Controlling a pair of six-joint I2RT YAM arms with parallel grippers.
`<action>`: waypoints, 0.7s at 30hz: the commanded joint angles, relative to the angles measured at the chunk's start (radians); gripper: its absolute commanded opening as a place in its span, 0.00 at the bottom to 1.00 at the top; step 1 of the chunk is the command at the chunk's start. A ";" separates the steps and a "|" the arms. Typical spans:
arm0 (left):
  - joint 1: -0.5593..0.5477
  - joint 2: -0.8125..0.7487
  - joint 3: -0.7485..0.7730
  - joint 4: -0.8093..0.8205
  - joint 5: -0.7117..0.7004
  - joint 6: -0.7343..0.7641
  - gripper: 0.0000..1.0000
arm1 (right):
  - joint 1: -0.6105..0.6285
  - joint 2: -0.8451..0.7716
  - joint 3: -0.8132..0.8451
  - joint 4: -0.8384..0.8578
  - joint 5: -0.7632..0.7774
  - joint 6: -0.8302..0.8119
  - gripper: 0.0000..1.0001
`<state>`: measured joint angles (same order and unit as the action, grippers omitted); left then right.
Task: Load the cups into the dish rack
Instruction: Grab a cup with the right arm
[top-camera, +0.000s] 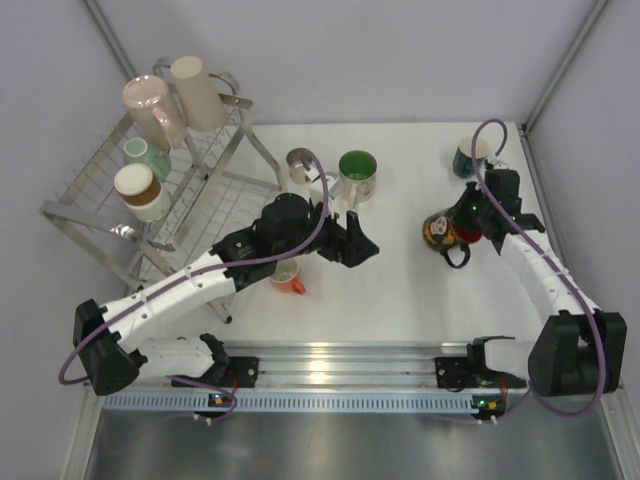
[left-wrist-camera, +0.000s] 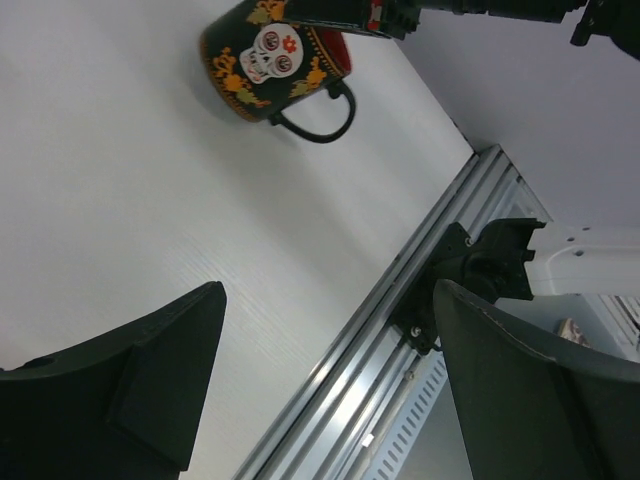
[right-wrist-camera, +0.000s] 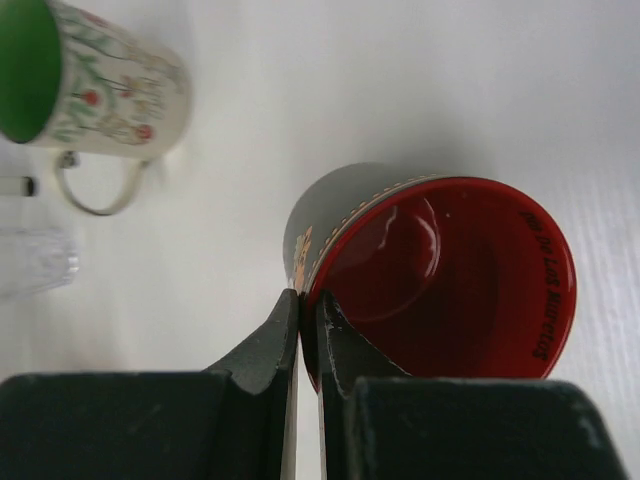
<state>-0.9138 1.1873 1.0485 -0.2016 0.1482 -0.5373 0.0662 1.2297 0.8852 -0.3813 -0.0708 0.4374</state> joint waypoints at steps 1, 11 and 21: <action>0.003 0.020 0.085 0.054 0.077 -0.042 0.90 | -0.011 -0.117 0.060 0.294 -0.188 0.162 0.00; 0.001 0.077 0.084 0.123 0.119 -0.095 0.88 | -0.138 -0.216 -0.060 0.588 -0.401 0.336 0.00; 0.001 0.170 0.153 0.294 0.243 -0.168 0.89 | -0.246 -0.328 -0.055 0.924 -0.558 0.725 0.00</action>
<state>-0.9138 1.3384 1.1458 -0.0494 0.3225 -0.6624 -0.1581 1.0107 0.7376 0.1612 -0.5346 0.9745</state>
